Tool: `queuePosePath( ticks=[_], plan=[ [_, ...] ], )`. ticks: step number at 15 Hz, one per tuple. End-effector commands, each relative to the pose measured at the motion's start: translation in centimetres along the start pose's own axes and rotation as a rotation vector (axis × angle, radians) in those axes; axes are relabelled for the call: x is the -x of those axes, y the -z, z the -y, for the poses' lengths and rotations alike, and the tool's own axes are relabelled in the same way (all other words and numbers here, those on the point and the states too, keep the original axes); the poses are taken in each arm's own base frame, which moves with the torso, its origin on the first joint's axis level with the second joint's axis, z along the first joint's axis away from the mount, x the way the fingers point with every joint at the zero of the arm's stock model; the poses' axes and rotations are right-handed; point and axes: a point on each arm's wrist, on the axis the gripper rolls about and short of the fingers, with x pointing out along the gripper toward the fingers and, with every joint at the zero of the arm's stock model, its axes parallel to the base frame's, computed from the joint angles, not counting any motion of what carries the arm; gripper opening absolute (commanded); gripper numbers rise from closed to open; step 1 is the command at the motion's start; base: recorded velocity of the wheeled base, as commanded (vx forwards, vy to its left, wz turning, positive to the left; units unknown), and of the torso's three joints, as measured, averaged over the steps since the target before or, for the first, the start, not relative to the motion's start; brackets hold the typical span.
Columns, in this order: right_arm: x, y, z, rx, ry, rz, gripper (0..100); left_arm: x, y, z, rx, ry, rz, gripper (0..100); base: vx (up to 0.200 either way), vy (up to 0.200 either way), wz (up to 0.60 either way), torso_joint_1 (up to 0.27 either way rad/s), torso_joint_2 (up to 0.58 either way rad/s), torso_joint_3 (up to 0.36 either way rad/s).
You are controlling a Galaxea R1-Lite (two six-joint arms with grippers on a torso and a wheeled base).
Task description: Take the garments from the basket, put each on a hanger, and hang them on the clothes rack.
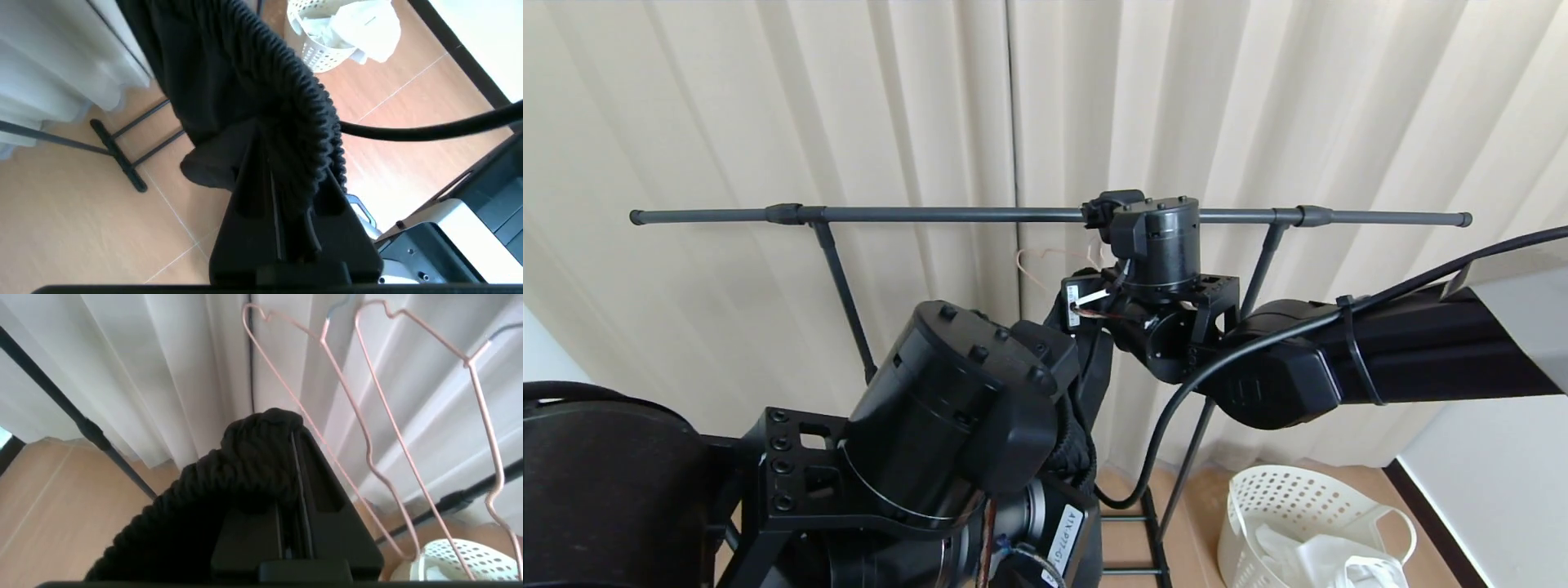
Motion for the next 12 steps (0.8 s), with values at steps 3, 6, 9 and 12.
queuePosePath(
  ticks=[3,6,9,12],
  plan=[
    [2.5,-0.6,3.4,-0.002,0.011,-0.023,0,-0.2,-0.2,-1.6,0.040,-0.047,-0.001,0,0.000,0.000,0.00,0.000,0.00,0.000],
    [6.5,-0.6,7.1,0.001,0.042,-0.052,0,0.4,-0.9,-3.9,0.088,-0.104,0.029,0,0.000,0.000,0.00,0.000,0.00,0.000],
    [9.7,-0.3,10.1,-0.001,0.076,-0.063,0,-0.8,-1.6,-5.2,0.089,-0.147,0.026,0,0.000,0.000,0.00,0.000,0.00,0.000],
    [11.7,1.0,11.5,0.029,0.102,-0.125,0,-3.6,-2.5,-5.3,0.090,-0.164,0.001,0,0.000,0.000,0.00,0.000,0.00,0.000]
  ],
)
